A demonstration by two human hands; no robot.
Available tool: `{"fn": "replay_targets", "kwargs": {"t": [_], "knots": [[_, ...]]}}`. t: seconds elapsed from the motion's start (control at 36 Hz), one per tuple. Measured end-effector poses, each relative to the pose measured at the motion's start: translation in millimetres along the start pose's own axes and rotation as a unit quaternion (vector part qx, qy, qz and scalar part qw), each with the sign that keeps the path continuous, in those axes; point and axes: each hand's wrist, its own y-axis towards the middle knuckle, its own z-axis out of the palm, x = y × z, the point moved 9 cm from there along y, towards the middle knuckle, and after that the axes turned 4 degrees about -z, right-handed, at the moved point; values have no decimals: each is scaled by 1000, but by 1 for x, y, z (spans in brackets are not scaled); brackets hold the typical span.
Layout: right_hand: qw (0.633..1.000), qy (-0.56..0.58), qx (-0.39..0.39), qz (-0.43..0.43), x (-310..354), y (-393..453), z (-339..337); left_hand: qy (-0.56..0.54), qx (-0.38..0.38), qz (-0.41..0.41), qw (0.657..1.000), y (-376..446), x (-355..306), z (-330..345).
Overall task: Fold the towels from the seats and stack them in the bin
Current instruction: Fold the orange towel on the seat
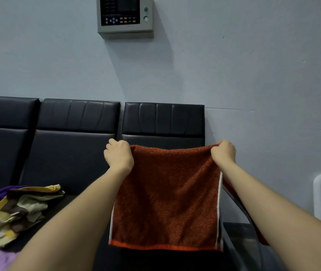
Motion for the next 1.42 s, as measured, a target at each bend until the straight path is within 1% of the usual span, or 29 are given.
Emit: {"fn": "replay_targets", "kwargs": {"t": [0.17,0.33,0.42,0.47,0.58,0.72,0.81,0.92,1.03,1.11,1.19,1.25,1.33,1.42], "knots": [[999,-50,17,-12,-4,4,-1,-46,-13,-3,999,2,4,-6],[987,-159,-18,-28,-6,1,-15,-16,-37,8,999,6,5,-11],[984,-168,-36,-37,-4,-1,-17,-29,-25,12,999,5,5,-11],[989,-141,-23,-30,-9,-3,-12,-59,-4,5,998,3,4,-7],[996,-91,8,-13,-22,-7,3,-107,14,-20,994,1,9,2],[998,-46,15,31,-46,-4,28,-138,32,-64,988,0,21,24],[996,40,18,72,-59,1,48,-159,36,-88,983,4,26,39],[978,162,20,134,-69,4,68,-178,56,-98,977,17,27,64],[967,217,-5,130,-72,16,84,-233,61,-96,966,34,19,86],[959,253,-46,115,-67,22,86,-295,46,-41,953,44,6,89],[957,275,-63,62,-53,31,83,-359,18,13,933,47,-6,84],[952,293,-67,50,-50,35,82,-406,-1,17,914,46,-7,79],[943,321,-74,52,-51,37,77,-455,-3,-1,891,41,-3,76],[934,339,-86,74,-61,29,73,-467,0,-5,884,31,5,78]]}}
